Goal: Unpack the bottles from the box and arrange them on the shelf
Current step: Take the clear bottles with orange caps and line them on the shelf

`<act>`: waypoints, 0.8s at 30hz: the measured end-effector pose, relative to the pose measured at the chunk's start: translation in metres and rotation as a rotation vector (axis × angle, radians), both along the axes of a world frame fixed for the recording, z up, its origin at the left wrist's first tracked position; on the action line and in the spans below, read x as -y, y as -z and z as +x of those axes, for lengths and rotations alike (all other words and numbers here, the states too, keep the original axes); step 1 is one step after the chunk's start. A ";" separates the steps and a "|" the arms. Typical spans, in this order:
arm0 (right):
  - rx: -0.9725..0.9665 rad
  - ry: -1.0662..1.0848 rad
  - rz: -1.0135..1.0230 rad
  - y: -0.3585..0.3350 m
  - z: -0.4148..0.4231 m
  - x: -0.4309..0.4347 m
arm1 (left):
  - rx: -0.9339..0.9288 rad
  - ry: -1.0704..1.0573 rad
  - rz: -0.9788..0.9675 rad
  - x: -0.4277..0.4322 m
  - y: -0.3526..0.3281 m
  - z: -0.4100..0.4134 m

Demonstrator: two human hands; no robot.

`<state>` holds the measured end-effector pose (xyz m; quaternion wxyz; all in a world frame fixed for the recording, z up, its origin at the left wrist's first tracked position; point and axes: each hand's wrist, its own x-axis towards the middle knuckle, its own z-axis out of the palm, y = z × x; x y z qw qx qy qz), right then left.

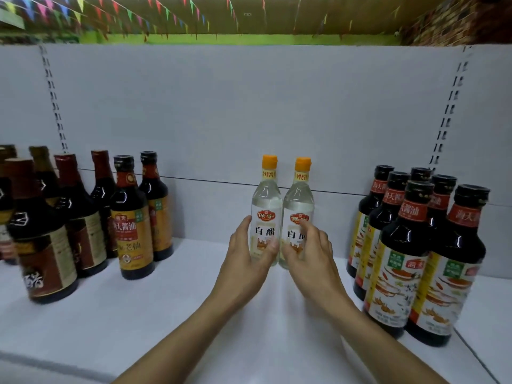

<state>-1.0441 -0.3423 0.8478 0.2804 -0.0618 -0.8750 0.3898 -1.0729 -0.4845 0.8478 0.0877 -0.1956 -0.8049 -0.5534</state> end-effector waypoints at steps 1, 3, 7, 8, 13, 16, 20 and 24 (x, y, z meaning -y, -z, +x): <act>-0.017 -0.023 0.000 -0.002 0.001 0.003 | -0.004 -0.001 0.002 0.002 -0.001 0.004; -0.037 -0.063 -0.004 -0.006 0.005 0.012 | -0.020 -0.009 -0.003 0.009 -0.002 0.011; -0.058 -0.153 0.003 -0.012 0.014 0.031 | -0.053 -0.035 -0.007 0.029 -0.003 0.024; -0.066 -0.180 0.008 -0.012 0.017 0.037 | -0.060 -0.046 -0.005 0.036 -0.003 0.027; -0.072 -0.298 0.022 -0.011 0.028 0.073 | -0.078 -0.146 0.007 0.084 0.002 0.047; -0.066 -0.358 0.014 -0.009 0.033 0.106 | -0.068 -0.225 0.015 0.122 0.009 0.065; -0.032 -0.478 -0.025 -0.006 0.046 0.159 | -0.063 -0.353 0.044 0.183 0.017 0.099; -0.011 -0.614 -0.065 0.000 0.066 0.213 | -0.035 -0.478 0.112 0.240 0.025 0.138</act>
